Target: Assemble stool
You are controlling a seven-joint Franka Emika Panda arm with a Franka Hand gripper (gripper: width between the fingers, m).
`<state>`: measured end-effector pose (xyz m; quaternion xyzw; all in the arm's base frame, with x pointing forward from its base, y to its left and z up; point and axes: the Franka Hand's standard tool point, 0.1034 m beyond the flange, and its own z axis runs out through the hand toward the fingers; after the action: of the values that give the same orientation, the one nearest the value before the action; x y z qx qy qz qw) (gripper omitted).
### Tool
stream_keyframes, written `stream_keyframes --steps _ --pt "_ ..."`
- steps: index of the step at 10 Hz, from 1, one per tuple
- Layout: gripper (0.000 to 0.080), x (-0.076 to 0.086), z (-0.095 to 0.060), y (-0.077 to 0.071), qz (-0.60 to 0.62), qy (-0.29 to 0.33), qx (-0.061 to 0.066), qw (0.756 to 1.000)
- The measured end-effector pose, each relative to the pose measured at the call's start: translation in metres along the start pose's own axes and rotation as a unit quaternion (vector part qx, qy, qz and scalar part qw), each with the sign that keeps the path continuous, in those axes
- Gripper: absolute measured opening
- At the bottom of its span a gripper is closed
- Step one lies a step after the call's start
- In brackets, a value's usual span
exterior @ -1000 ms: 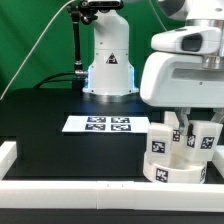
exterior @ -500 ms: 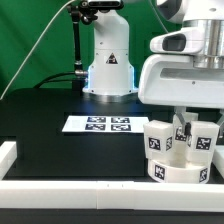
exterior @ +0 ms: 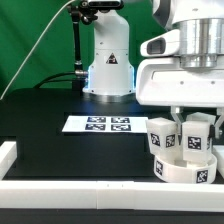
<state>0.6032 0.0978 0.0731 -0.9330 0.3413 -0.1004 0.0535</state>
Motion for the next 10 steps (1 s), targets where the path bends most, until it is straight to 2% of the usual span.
stream_keyframes --steps 2,5,10 --pt "0.0338 -0.0028 0.0007 -0.0034 0.12 0.003 0.019 0.993" --pt "0.0338 -0.0062 0.0007 -0.0065 0.213 -0.005 0.019 0.977" --pt "0.0338 -0.0052 0.0013 -0.0053 0.437 -0.023 0.033 0.899"
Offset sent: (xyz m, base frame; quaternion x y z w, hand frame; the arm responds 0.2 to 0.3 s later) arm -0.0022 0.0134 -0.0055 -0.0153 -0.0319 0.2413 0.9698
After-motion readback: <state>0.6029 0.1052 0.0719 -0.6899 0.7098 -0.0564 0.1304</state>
